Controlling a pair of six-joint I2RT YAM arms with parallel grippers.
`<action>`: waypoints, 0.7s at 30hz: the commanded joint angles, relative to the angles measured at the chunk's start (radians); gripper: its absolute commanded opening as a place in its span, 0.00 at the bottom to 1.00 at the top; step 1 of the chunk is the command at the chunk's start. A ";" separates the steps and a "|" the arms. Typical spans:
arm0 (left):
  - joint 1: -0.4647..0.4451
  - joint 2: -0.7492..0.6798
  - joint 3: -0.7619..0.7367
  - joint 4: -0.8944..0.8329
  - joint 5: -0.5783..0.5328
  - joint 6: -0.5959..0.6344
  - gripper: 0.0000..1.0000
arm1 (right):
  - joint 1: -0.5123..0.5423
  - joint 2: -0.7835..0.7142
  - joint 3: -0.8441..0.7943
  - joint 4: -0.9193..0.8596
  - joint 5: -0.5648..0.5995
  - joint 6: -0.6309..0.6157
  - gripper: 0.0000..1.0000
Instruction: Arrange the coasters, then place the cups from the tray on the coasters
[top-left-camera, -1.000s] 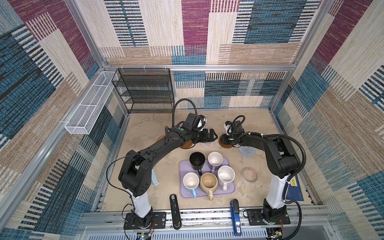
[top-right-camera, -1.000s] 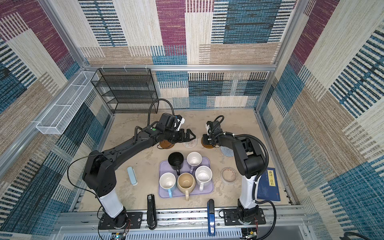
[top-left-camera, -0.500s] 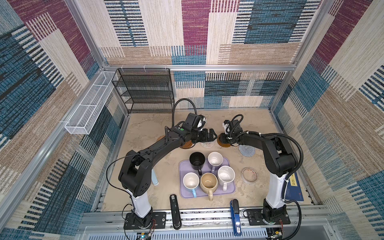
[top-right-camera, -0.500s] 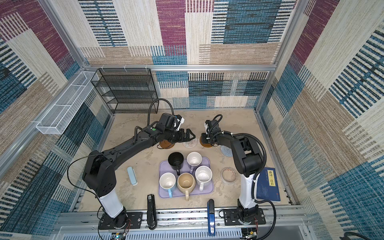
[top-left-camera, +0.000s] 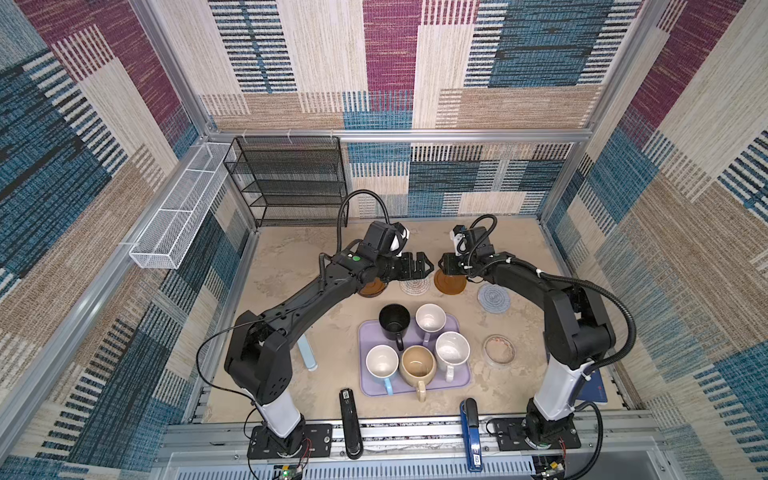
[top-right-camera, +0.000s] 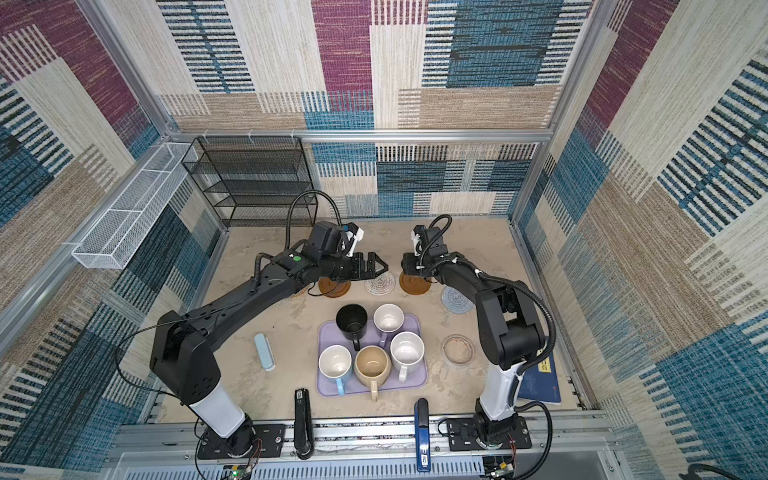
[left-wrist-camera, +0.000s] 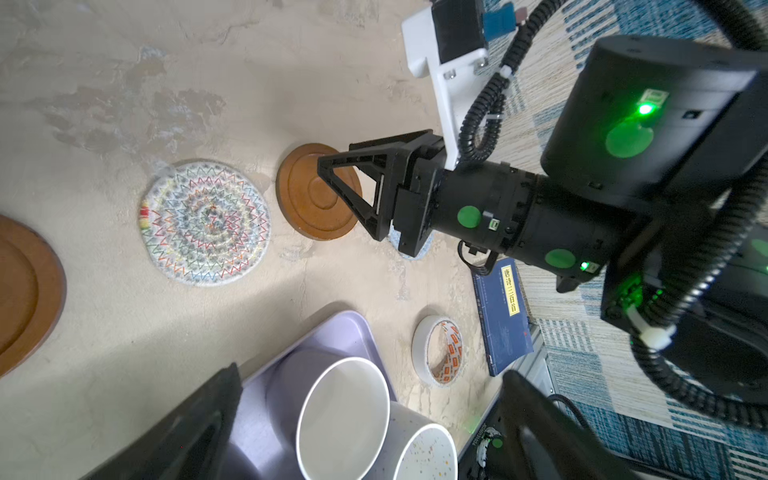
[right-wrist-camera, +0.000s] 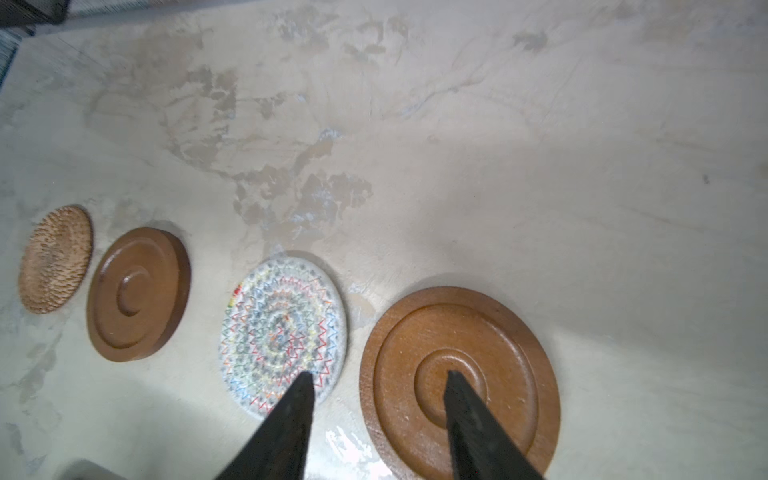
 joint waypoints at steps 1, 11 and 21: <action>0.000 -0.037 -0.002 -0.013 0.003 0.023 1.00 | 0.001 -0.091 -0.033 0.003 0.013 0.004 0.75; -0.055 -0.116 0.021 -0.066 0.054 0.043 1.00 | 0.000 -0.414 -0.206 -0.009 0.194 0.064 1.00; -0.147 -0.062 0.057 -0.089 0.067 0.039 1.00 | -0.049 -0.455 -0.383 0.073 0.191 0.120 0.99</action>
